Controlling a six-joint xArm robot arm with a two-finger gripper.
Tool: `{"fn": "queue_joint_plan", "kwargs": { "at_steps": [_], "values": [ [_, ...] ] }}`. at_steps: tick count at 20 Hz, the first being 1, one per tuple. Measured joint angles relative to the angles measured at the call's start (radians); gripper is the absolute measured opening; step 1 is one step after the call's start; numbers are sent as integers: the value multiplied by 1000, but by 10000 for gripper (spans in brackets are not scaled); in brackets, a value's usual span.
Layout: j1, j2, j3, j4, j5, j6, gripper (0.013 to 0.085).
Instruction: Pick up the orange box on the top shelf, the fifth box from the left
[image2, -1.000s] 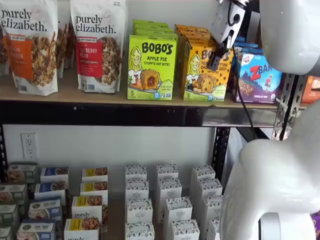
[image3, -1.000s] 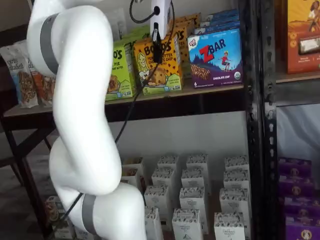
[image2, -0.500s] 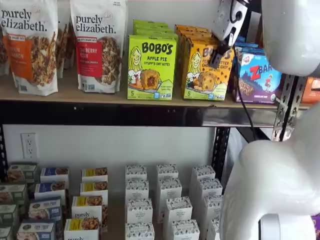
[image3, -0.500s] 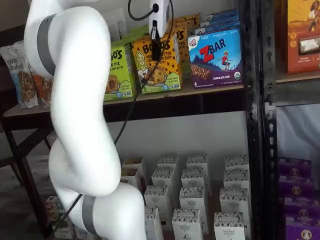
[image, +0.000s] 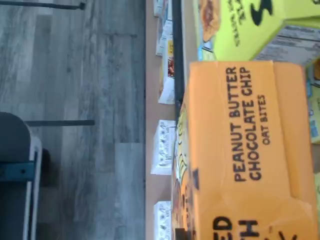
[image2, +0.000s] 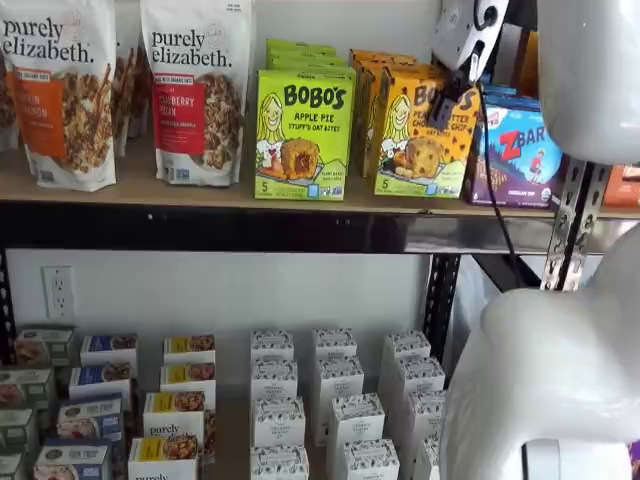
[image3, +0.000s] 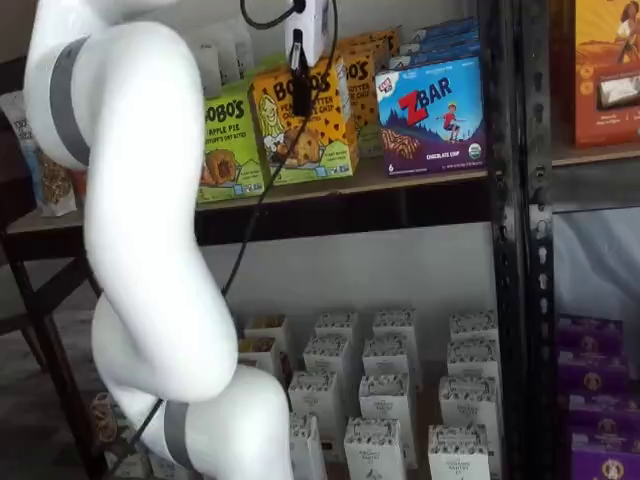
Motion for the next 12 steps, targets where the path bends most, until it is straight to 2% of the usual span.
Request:
{"fn": "queue_joint_plan", "kwargs": {
  "at_steps": [7,12],
  "values": [
    [-5,-54,-4,-18,95,8,370],
    [-10,-107,24,-33,131,6,370]
  ]
}}
